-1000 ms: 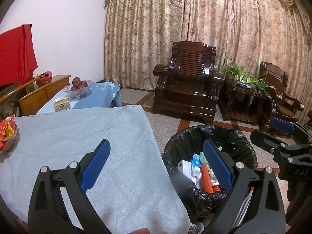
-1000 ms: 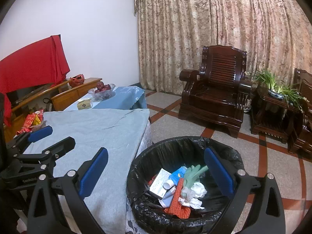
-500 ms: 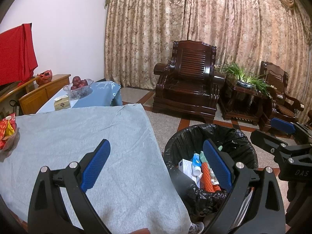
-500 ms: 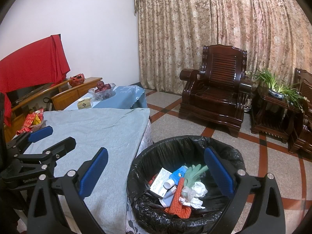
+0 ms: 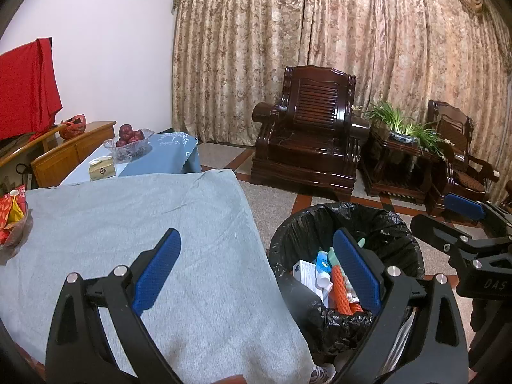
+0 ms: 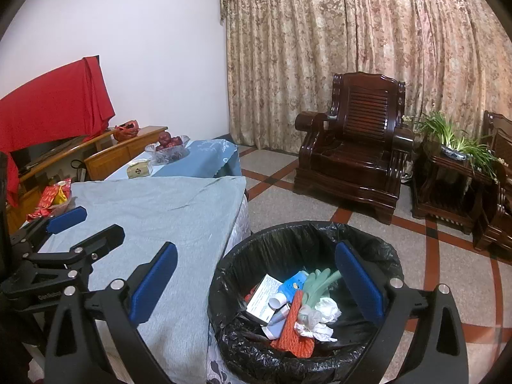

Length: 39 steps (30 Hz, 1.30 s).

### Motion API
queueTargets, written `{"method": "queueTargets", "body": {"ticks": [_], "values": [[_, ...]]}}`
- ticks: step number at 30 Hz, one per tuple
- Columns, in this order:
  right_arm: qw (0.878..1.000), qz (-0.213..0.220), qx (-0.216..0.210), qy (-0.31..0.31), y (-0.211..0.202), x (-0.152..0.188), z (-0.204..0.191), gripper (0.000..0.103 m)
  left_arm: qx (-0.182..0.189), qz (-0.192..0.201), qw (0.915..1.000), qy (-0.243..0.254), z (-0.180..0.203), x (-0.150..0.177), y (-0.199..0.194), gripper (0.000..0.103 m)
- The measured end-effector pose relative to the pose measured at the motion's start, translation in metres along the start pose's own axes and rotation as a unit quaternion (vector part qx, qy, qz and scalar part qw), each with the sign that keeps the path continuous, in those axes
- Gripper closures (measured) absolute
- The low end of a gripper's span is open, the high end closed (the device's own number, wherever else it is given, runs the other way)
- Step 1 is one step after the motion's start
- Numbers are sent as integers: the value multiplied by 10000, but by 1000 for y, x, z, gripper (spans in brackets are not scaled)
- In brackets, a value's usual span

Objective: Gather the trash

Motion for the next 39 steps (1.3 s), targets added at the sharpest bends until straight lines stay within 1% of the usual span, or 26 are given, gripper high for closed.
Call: {"method": "queueTargets", "body": {"ticks": [39], "values": [[10000, -14, -4, 6, -1, -2, 0, 6, -9, -34, 10000, 14, -3, 0, -2, 10]]}}
Point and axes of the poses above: each gripper's, at about its wrist camera, not at the fingertips, and y roughly the way its jaws point, z to its right, x to its underside, the point moved 3 cm from there along y, roughly the way its jaws point, and after that the axes turned 12 degrees about -y, right-handed, at the moved point
